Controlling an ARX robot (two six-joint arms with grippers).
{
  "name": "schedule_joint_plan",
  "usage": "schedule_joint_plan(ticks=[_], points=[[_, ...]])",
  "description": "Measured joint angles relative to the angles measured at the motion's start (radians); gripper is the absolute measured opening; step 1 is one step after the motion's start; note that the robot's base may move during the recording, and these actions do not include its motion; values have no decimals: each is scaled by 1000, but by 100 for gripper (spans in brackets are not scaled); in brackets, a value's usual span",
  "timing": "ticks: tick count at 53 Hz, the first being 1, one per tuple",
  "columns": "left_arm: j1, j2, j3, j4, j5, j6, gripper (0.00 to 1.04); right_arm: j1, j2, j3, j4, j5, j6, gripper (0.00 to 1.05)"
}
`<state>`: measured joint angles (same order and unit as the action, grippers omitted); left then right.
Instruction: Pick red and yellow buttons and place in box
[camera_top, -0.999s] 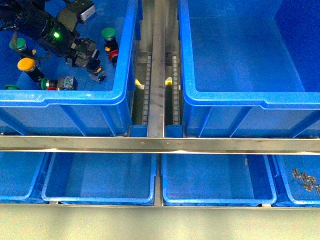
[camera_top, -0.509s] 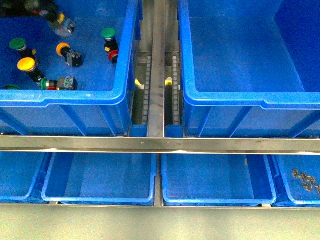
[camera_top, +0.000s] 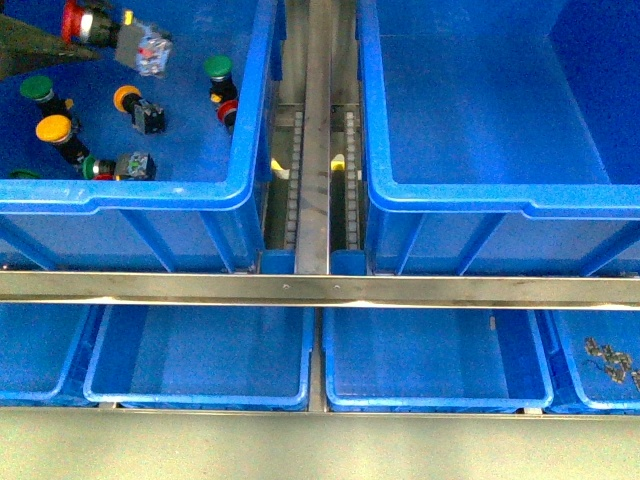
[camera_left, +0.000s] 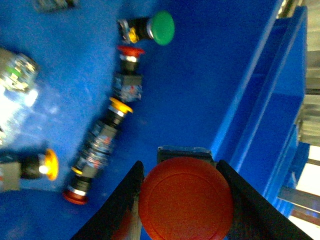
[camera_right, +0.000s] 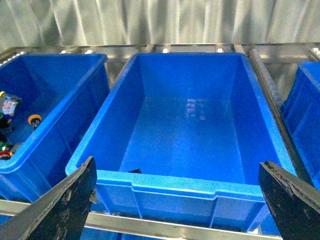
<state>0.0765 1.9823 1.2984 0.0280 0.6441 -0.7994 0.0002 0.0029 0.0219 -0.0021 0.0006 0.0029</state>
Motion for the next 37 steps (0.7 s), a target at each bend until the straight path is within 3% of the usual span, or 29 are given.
schedule_joint_plan(ticks=[7,19,37], points=[[-128,-51,-40,84,3,-180,34,0,0,0,0,0,0,98],[-318,-61,-35,142,-21,-301,34,0,0,0,0,0,0,98],[-505,41,66,176,-65,-394,34,0,0,0,0,0,0,98]])
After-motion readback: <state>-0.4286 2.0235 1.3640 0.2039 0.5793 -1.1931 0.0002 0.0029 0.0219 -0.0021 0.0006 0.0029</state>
